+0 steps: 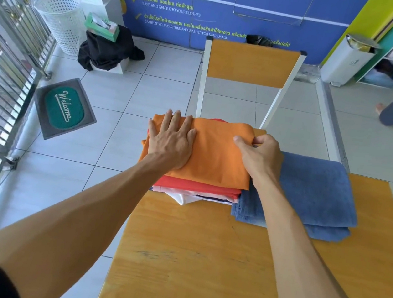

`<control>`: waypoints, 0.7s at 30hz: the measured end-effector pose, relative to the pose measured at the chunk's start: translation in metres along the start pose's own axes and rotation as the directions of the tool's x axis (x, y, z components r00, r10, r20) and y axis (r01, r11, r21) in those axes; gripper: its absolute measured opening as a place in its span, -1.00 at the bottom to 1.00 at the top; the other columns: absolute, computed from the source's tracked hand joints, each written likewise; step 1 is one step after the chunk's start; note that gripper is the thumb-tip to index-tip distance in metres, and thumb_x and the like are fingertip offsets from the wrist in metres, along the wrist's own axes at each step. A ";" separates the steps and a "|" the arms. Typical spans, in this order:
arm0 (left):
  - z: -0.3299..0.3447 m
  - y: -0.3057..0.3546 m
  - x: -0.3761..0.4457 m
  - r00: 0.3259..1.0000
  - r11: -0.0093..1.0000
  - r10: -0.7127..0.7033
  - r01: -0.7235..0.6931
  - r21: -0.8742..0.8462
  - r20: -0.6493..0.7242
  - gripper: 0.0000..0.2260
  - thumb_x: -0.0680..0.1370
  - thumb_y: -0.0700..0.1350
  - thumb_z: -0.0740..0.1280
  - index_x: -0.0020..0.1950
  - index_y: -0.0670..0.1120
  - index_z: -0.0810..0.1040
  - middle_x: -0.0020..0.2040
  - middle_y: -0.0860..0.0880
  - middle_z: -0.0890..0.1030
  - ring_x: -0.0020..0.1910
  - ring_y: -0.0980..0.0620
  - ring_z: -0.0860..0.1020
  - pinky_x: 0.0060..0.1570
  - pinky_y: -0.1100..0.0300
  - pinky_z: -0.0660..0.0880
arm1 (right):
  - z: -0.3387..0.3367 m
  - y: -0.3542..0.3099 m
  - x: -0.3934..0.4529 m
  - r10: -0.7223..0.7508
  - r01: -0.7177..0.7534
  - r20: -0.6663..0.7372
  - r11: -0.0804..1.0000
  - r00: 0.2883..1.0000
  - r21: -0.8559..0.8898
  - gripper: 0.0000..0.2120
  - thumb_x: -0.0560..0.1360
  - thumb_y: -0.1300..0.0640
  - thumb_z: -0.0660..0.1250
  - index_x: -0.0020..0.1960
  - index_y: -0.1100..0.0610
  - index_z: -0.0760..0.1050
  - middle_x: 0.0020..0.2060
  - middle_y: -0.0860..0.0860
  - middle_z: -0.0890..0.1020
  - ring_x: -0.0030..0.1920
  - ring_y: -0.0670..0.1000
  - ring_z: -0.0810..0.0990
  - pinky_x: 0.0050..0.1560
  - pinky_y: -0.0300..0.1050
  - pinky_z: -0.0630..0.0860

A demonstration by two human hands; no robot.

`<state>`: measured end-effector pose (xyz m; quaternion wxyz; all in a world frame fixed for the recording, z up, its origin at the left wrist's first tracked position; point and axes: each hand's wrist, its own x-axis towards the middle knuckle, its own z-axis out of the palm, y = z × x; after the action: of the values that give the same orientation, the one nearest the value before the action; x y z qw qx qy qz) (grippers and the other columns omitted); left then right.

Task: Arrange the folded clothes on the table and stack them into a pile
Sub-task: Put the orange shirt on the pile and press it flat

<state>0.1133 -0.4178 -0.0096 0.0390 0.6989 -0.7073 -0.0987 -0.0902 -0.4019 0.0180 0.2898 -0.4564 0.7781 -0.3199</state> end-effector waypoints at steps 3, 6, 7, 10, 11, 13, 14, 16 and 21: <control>0.000 0.000 -0.001 1.000 1.000 0.000 0.000 0.000 -0.010 -0.46 0.65 0.20 -0.22 0.61 0.08 0.01 0.63 -0.05 0.01 0.61 -0.05 -0.12 0.48 -0.31 -0.16 | 0.003 -0.003 -0.002 0.067 -0.075 0.171 0.996 0.983 0.041 -0.48 0.47 -0.34 0.36 -0.18 0.15 0.53 -0.29 -0.02 0.59 -0.23 0.03 0.59 -0.29 -0.12 0.42; -0.001 0.000 0.000 1.000 1.000 -0.004 0.004 -0.002 0.003 -0.46 0.65 0.21 -0.22 0.61 0.09 0.01 0.63 -0.04 0.00 0.61 -0.04 -0.13 0.48 -0.31 -0.18 | 0.003 -0.003 0.003 0.027 -0.024 0.198 1.000 0.980 -0.018 -0.54 0.59 -0.24 0.25 -0.15 0.17 0.49 -0.26 0.02 0.56 -0.15 0.10 0.58 -0.24 -0.10 0.41; -0.003 0.000 0.000 1.000 1.000 -0.001 0.001 -0.006 0.011 -0.46 0.64 0.22 -0.22 0.61 0.09 0.01 0.63 -0.05 0.00 0.61 -0.04 -0.14 0.48 -0.31 -0.20 | 0.000 -0.004 0.006 0.000 -0.001 0.172 1.000 0.985 0.007 -0.56 0.61 -0.20 0.25 -0.19 0.17 0.47 -0.28 0.02 0.54 -0.18 0.10 0.56 -0.22 -0.09 0.42; -0.008 0.001 0.003 1.000 1.000 0.007 -0.007 -0.025 -0.002 -0.46 0.64 0.23 -0.19 0.60 0.09 0.05 0.63 -0.07 0.01 0.61 -0.06 -0.12 0.46 -0.33 -0.23 | -0.005 -0.006 0.011 -0.073 0.065 0.089 0.993 0.993 0.095 -0.57 0.63 -0.13 0.27 -0.29 0.13 0.40 -0.36 -0.01 0.48 -0.31 0.02 0.48 -0.28 -0.10 0.39; -0.009 0.000 0.003 1.000 0.999 0.003 -0.003 -0.034 -0.015 -0.46 0.64 0.24 -0.18 0.60 0.10 0.07 0.63 -0.07 0.02 0.61 -0.06 -0.11 0.47 -0.33 -0.22 | -0.003 -0.003 0.012 -0.066 0.054 0.101 0.992 0.993 0.116 -0.58 0.63 -0.11 0.28 -0.26 0.16 0.44 -0.35 0.00 0.49 -0.31 0.02 0.49 -0.28 -0.09 0.41; -0.006 0.001 -0.001 0.999 0.999 -0.002 0.001 -0.040 -0.035 -0.46 0.64 0.24 -0.17 0.59 0.12 0.07 0.63 -0.07 0.03 0.61 -0.06 -0.09 0.47 -0.33 -0.21 | 0.004 0.013 0.011 -0.001 -0.021 0.153 0.990 0.988 0.141 -0.59 0.63 -0.10 0.29 -0.08 0.26 0.56 -0.26 0.04 0.56 -0.22 0.05 0.54 -0.16 -0.01 0.53; -0.004 0.001 -0.002 0.999 0.999 -0.003 0.001 -0.040 -0.053 -0.47 0.64 0.24 -0.18 0.59 0.12 0.08 0.63 -0.06 0.03 0.61 -0.06 -0.09 0.47 -0.32 -0.21 | 0.007 0.019 0.012 0.030 -0.058 0.173 0.985 0.985 0.161 -0.58 0.63 -0.11 0.29 0.01 0.27 0.59 -0.20 0.06 0.58 -0.18 0.06 0.56 -0.08 0.04 0.58; -0.003 0.002 -0.002 0.998 0.999 -0.008 0.005 -0.051 -0.063 -0.48 0.65 0.22 -0.18 0.59 0.13 0.08 0.63 -0.06 0.03 0.61 -0.05 -0.09 0.48 -0.31 -0.21 | 0.009 0.022 0.013 0.062 -0.099 0.180 0.974 0.982 0.202 -0.59 0.63 -0.13 0.29 0.09 0.24 0.61 -0.13 0.07 0.61 -0.14 0.05 0.58 0.00 0.05 0.61; -0.005 -0.001 -0.001 1.000 0.998 -0.006 0.005 -0.064 -0.023 -0.49 0.65 0.20 -0.19 0.60 0.13 0.06 0.63 -0.06 0.03 0.61 -0.04 -0.11 0.48 -0.31 -0.22 | 0.015 0.023 0.016 0.119 -0.157 0.166 0.957 0.979 0.244 -0.59 0.58 -0.21 0.32 0.02 0.16 0.61 0.04 0.16 0.69 0.05 0.18 0.67 0.11 0.12 0.63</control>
<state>0.1150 -0.4175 -0.0052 0.0694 0.7002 -0.7014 -0.1134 -0.0978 -0.4112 -0.0110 0.4253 -0.3823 0.7365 -0.3613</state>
